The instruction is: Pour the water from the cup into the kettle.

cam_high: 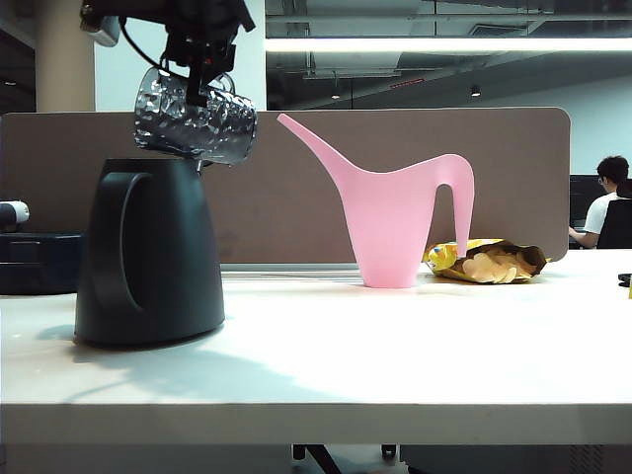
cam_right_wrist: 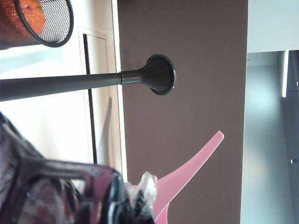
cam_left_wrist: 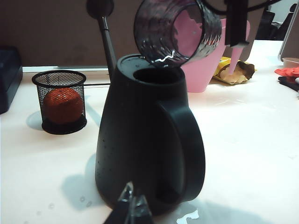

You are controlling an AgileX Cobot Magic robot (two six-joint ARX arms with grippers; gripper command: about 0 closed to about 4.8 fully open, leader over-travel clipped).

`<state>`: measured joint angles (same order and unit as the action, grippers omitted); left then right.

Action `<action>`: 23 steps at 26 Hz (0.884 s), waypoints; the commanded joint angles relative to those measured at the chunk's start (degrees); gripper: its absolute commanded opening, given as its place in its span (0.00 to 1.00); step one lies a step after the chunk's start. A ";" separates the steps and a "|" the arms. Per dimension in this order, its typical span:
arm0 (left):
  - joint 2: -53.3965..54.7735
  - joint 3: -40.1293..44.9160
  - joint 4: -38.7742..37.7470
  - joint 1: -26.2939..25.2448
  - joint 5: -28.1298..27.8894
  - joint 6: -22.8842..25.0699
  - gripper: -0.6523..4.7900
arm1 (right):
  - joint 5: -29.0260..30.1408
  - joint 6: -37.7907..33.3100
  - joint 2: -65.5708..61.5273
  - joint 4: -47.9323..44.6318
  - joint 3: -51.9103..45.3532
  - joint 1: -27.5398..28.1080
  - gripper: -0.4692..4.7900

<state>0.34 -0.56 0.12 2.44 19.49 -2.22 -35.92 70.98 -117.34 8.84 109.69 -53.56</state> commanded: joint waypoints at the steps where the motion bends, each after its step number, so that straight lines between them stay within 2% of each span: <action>1: 0.02 -0.15 -0.61 0.02 1.14 0.07 0.11 | -1.29 1.25 0.24 -0.96 0.52 -0.17 0.07; 15: 0.02 -0.15 -1.75 0.02 1.33 0.07 0.11 | -2.71 8.81 0.24 -1.84 0.63 -0.63 0.07; 23: 0.02 -0.15 -1.77 0.02 1.33 0.07 0.11 | -2.25 9.62 0.24 -2.78 0.63 -1.16 0.07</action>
<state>0.34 -0.56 -2.22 2.44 20.45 -2.22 -37.98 80.27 -117.45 7.55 109.84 -54.59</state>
